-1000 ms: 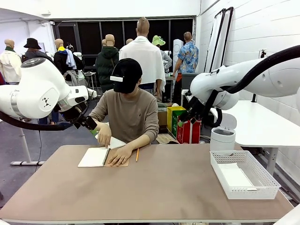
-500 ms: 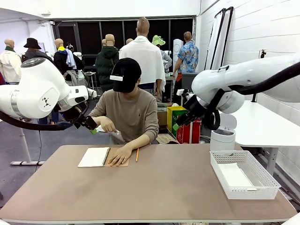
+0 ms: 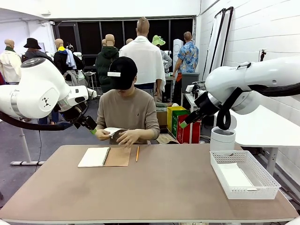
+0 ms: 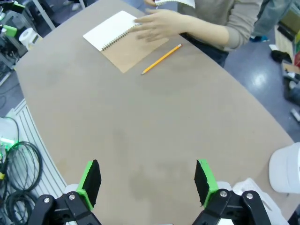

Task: Sort the paper based on its condition.
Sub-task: If a person hands you a paper, place it in the Organizing basket , and if it's crumpled, put it in the Trash can.

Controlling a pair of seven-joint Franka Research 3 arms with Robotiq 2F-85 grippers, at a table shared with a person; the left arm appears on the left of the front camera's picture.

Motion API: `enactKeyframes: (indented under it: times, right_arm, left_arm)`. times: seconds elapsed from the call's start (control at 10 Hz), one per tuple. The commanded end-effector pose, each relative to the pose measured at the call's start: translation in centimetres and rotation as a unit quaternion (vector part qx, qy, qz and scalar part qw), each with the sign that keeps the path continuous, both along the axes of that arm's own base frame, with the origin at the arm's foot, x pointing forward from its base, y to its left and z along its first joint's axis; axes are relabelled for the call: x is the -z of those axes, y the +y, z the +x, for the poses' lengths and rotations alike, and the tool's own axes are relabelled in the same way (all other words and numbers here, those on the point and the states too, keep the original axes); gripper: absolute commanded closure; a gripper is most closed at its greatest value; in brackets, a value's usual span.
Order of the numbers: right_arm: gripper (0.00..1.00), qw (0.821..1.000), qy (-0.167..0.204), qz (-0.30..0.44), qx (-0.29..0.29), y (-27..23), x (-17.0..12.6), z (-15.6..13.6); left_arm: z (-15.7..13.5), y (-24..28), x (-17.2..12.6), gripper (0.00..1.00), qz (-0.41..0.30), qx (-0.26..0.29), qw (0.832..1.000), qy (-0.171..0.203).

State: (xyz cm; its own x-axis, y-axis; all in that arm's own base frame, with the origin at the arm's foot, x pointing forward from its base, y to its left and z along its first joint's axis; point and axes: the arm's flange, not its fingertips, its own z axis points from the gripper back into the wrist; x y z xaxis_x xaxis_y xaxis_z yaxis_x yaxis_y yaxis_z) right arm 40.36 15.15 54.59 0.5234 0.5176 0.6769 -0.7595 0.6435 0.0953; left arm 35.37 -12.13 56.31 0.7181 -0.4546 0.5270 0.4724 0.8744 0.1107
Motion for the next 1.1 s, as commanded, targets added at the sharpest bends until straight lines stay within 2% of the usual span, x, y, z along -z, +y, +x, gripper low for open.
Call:
enactKeyframes:
  times: [0.0,0.1,1.0]
  right_arm:
    - [0.00,1.000,-0.012,0.022,-0.008,0.0,1.0,-0.2]
    - [0.00,1.000,0.000,0.000,0.000,0.0,0.0,0.0]
    - [0.00,1.000,0.000,0.000,0.000,0.0,0.0,0.0]
  left_arm:
    - [0.0,0.2,0.0,0.00,0.001,0.001,1.000,0.000]
    - [0.0,0.2,0.0,0.00,0.001,0.001,1.000,0.000]
    - [0.0,0.2,0.0,0.00,0.001,0.001,1.000,0.000]
